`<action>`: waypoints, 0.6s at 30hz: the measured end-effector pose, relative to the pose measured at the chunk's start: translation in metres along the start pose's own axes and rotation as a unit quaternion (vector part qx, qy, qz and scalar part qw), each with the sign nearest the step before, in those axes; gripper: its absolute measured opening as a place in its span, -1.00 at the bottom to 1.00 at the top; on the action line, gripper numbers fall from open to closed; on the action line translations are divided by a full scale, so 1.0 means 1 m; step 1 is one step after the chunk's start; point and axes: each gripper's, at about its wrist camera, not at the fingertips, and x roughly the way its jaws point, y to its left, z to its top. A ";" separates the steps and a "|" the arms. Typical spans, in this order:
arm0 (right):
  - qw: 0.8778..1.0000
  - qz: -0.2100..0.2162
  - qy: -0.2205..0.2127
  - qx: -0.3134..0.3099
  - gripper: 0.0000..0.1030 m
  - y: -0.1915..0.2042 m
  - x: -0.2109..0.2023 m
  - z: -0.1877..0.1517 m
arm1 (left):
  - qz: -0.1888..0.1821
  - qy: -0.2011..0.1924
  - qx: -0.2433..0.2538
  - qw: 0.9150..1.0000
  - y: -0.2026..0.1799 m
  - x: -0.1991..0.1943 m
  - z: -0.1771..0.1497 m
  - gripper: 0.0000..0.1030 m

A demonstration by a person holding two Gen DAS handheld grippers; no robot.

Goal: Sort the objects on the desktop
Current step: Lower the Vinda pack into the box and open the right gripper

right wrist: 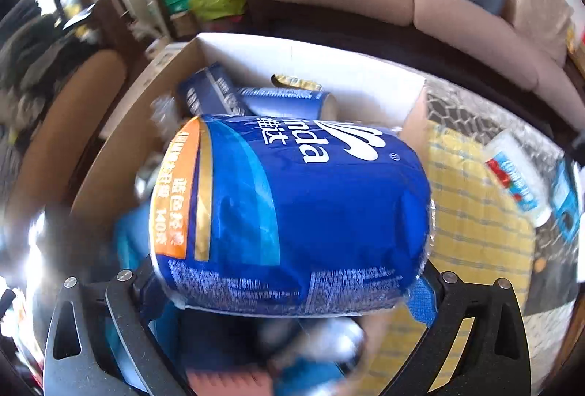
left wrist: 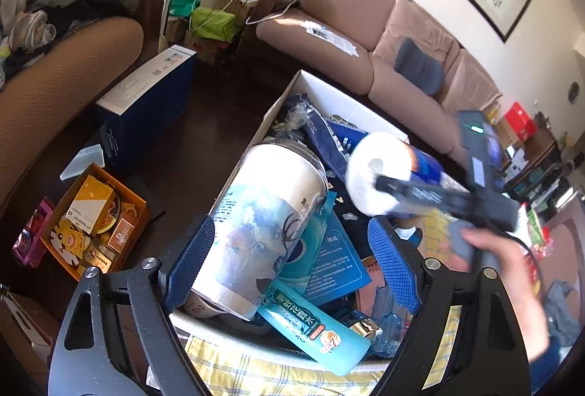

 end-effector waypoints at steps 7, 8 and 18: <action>0.995 0.088 -0.013 -0.042 1.00 -0.006 -0.064 -0.053 | 0.005 0.003 0.028 1.000 -0.015 0.004 -0.008 0.64; 0.995 0.082 -0.019 -0.056 1.00 -0.003 -0.074 -0.061 | 0.007 0.003 0.033 0.999 -0.018 0.005 -0.010 0.64; 0.995 0.083 -0.046 -0.010 0.99 0.024 -0.077 -0.032 | 0.005 -0.007 0.063 0.998 -0.047 0.006 -0.022 0.64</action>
